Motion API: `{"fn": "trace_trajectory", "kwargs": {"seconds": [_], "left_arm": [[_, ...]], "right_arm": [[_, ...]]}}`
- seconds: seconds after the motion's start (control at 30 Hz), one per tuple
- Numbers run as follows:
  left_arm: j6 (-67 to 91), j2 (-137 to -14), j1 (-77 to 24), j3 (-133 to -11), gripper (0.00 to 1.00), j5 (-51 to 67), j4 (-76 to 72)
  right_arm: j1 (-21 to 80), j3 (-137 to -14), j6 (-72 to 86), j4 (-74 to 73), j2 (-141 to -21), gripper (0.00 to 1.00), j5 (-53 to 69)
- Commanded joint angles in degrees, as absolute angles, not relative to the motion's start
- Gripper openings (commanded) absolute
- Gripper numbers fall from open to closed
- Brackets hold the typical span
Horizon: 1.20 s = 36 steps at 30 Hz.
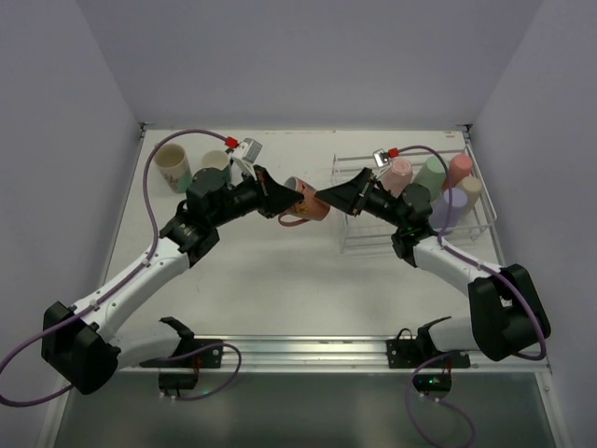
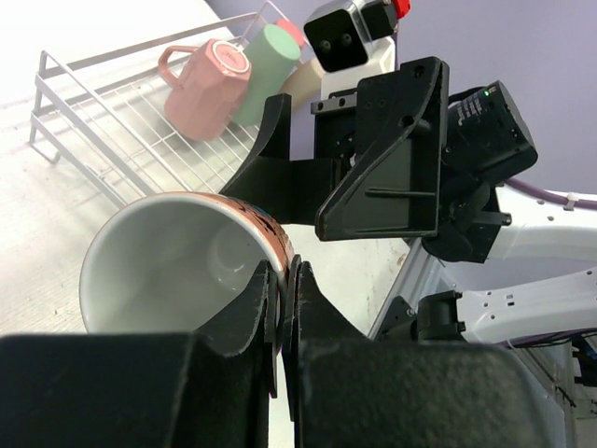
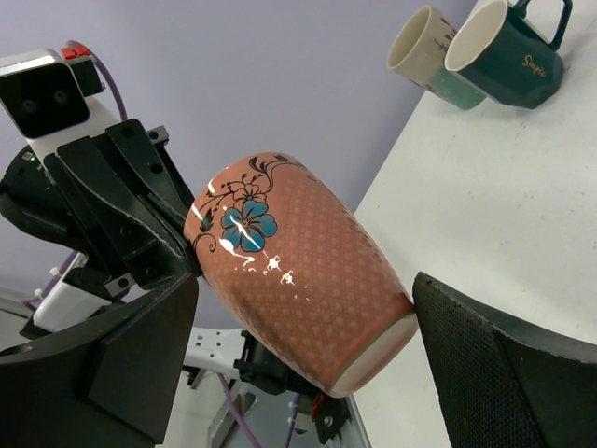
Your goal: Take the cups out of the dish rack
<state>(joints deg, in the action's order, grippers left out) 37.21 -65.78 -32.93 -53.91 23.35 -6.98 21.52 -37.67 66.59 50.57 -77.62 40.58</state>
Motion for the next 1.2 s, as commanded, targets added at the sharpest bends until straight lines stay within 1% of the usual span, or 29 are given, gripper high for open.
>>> {"fn": "trace_trajectory", "kwargs": {"seconds": [0.0,0.03,0.1,0.23,0.37,0.43,0.57,0.7,0.83,1.03,1.17], "left_arm": [[34.4,-66.4,-32.3,-56.0,0.0,19.8,-10.4],[35.1,-66.7,-32.3,-55.5,0.0,21.4,-12.5],[34.5,-66.9,-32.3,-55.9,0.0,21.1,-12.0],[28.8,-66.3,-32.3,-60.8,0.0,13.0,-3.5],[24.8,-66.5,-32.2,-65.4,0.0,8.6,2.5],[24.2,-66.9,-32.3,-67.7,0.0,7.7,4.4],[19.4,-73.5,-32.2,-74.3,0.0,2.9,11.3],[15.2,-82.9,-32.1,-82.2,0.0,-4.0,19.8],[12.6,-91.0,-30.9,-89.8,0.0,-11.0,24.0],[11.3,-101.7,-28.0,-95.8,0.0,-11.0,23.8],[12.2,-109.7,-25.0,-100.2,0.0,-6.5,24.5]], "right_arm": [[21.9,-39.3,67.1,55.2,-76.3,0.99,43.3],[21.9,-39.5,67.8,55.3,-76.8,0.99,43.8],[21.7,-39.4,67.5,54.9,-77.1,0.99,42.6],[19.9,-38.8,65.0,51.7,-75.6,0.99,40.0],[19.7,-41.6,56.8,39.9,-73.5,0.99,35.5],[19.7,-41.5,55.8,37.6,-72.3,0.99,34.8],[20.0,-41.4,52.2,34.4,-68.7,0.99,34.1],[20.1,-42.4,46.1,23.2,-63.0,0.99,30.4],[20.3,-41.8,41.1,15.9,-55.7,0.99,26.5],[20.6,-38.1,39.0,12.6,-49.6,0.99,24.2],[20.7,-38.0,37.2,9.5,-46.8,0.99,24.2]]}}
